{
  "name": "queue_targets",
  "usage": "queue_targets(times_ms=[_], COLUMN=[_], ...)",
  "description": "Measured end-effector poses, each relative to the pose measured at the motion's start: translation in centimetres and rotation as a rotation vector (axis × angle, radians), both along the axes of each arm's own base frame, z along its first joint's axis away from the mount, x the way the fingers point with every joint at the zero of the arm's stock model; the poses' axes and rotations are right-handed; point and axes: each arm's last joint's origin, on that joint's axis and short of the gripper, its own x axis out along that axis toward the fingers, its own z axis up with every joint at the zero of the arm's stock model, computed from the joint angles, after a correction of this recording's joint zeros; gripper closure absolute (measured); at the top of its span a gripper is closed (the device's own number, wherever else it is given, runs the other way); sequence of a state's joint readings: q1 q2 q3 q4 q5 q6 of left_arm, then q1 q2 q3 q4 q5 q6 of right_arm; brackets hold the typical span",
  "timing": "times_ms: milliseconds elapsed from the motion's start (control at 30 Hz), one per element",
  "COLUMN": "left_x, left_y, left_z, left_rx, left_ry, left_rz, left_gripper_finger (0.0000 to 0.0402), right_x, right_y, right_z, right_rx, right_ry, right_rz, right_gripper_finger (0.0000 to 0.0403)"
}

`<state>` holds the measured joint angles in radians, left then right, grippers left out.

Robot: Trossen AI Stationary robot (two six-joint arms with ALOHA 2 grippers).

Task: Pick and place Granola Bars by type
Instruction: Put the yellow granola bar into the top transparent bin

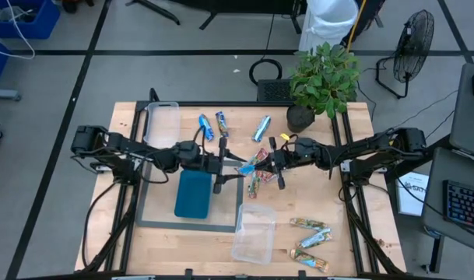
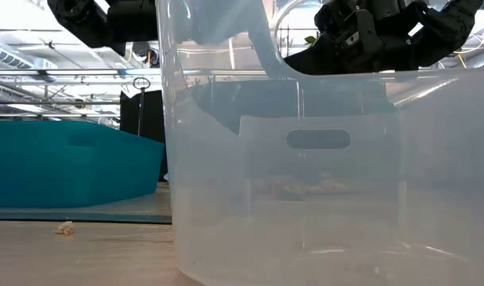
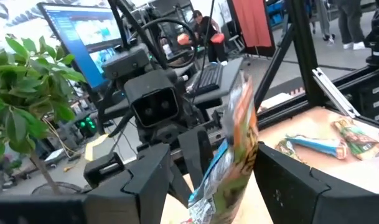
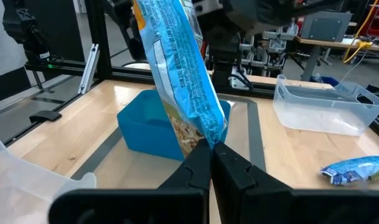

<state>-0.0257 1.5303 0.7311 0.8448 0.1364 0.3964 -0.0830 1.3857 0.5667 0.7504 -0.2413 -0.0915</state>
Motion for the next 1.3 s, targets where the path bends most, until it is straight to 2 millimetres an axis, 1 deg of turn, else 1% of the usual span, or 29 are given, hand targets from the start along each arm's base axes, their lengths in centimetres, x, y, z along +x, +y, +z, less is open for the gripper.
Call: queue_targets(times_ms=[267,400,533,600,700,800,967,1000,1300], left_x=[-0.38,-0.32,-0.34,-0.34,-0.34,-0.33,-0.33,-0.33,-0.36], left_y=[-0.20,-0.20,-0.18,-0.18,-0.18,-0.19,-0.18,-0.18,-0.34], left_z=[0.73,0.53,0.59,0.57,0.49,0.42,0.38,0.37,0.29], left_rx=[0.016,0.014,0.013,0.013,0.013,0.017,0.021,0.025,0.064], left_ry=[-0.024,-0.011,-0.014,-0.012,-0.004,0.003,0.007,0.006,0.006], left_rz=[-0.024,-0.025,-0.020,-0.020,-0.017,-0.017,-0.016,-0.017,-0.073], left_gripper_finger=[0.0174,0.0175,0.0189,0.0203,0.0236,0.0281,0.0372,0.0385,0.0396], right_x=[-0.02,-0.03,-0.03,-0.03,-0.03,-0.03,-0.03,-0.03,-0.02], right_y=[0.00,0.00,0.00,0.00,0.00,0.00,0.00,0.00,0.00], right_z=[-0.13,-0.16,-0.17,-0.17,-0.17,-0.17,-0.17,-0.17,-0.15], right_rx=[0.000,0.000,-0.001,-0.001,-0.001,-0.001,-0.001,-0.001,-0.001], right_ry=[0.013,0.017,0.017,0.017,0.017,0.017,0.017,0.017,0.016], right_rz=[0.000,0.000,0.000,0.000,-0.001,-0.001,-0.001,-0.001,-0.001], right_gripper_finger=[0.0403,0.0403,0.0403,0.0403,0.0403,0.0403,0.0403,0.0403,0.0400])
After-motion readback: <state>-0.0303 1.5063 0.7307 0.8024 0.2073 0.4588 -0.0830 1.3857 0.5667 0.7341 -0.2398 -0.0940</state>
